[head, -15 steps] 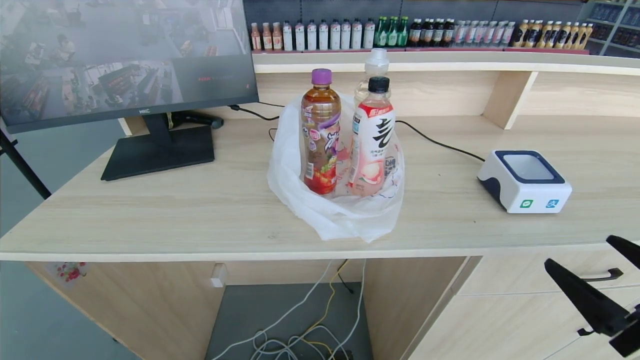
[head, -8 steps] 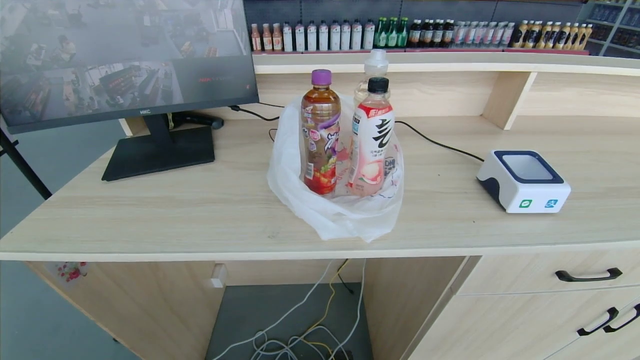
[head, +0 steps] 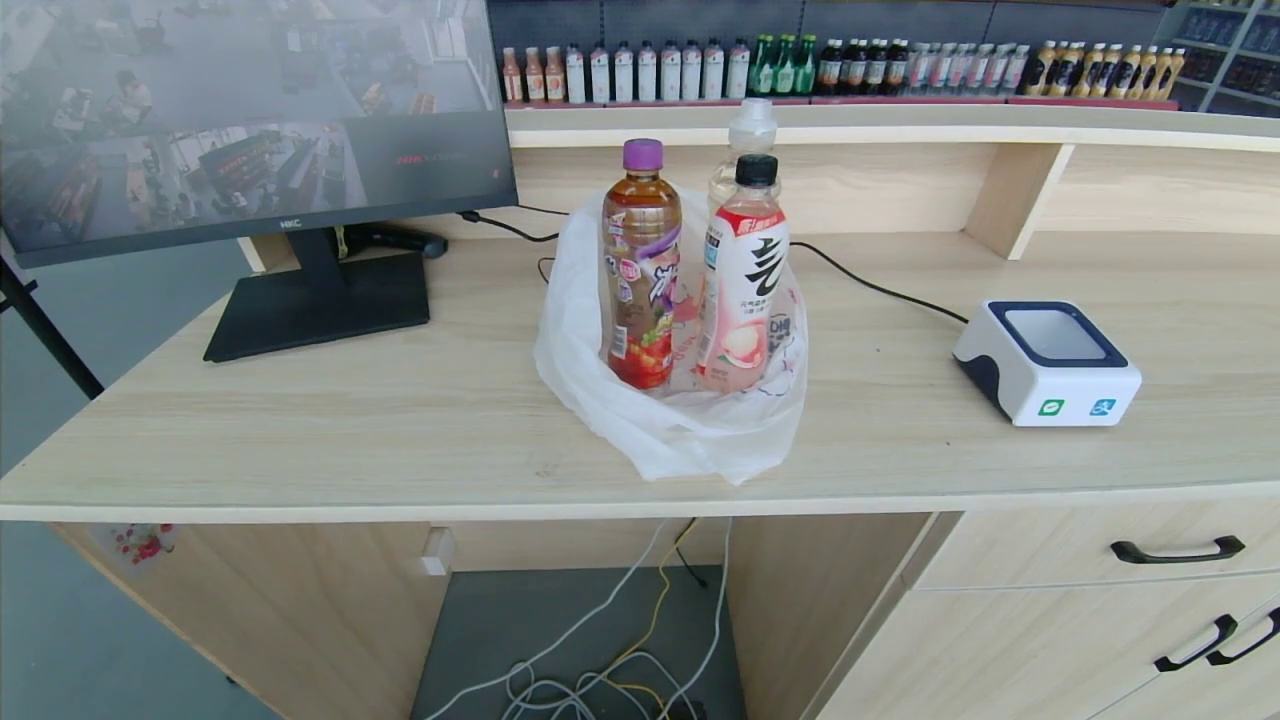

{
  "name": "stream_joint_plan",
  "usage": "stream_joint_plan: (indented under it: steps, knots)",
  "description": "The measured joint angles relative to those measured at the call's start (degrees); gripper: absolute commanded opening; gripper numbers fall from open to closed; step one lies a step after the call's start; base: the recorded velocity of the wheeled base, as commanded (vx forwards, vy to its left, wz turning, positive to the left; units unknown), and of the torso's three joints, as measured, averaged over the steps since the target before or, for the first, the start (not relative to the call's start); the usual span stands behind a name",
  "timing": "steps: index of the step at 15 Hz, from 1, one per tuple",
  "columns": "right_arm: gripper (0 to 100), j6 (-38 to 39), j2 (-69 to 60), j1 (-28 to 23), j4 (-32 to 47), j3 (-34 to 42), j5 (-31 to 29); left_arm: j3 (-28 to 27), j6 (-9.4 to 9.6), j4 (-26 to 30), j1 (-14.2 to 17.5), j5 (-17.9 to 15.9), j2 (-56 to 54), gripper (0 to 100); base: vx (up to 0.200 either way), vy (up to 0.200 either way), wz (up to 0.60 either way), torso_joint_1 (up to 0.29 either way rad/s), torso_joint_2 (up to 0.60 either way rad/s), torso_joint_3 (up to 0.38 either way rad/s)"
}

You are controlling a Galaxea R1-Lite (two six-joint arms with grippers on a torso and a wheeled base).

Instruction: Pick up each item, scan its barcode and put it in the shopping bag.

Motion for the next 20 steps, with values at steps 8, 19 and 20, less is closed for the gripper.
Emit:
stream_joint_plan:
  steps: [8, 19, 20]
  knots:
    - [100, -0.07, 2.23, -17.48, -0.68, 0.45, -0.05, 0.0, -0.15, 0.0, 0.04, 0.0, 0.0, 100, 0.0, 0.0, 0.0, 0.0, 0.0, 0.0]
    - [100, 7.34, -1.23, -18.64, -1.74, 2.4, 6.51, 0.0, -0.1, 0.0, 0.09, 0.0, 0.0, 100, 0.0, 0.0, 0.0, 0.0, 0.0, 0.0]
    - [100, 7.34, -1.21, -18.64, -1.74, 2.4, 6.51, 0.0, -0.12, 0.0, 0.09, 0.0, 0.0, 100, 0.0, 0.0, 0.0, 0.0, 0.0, 0.0]
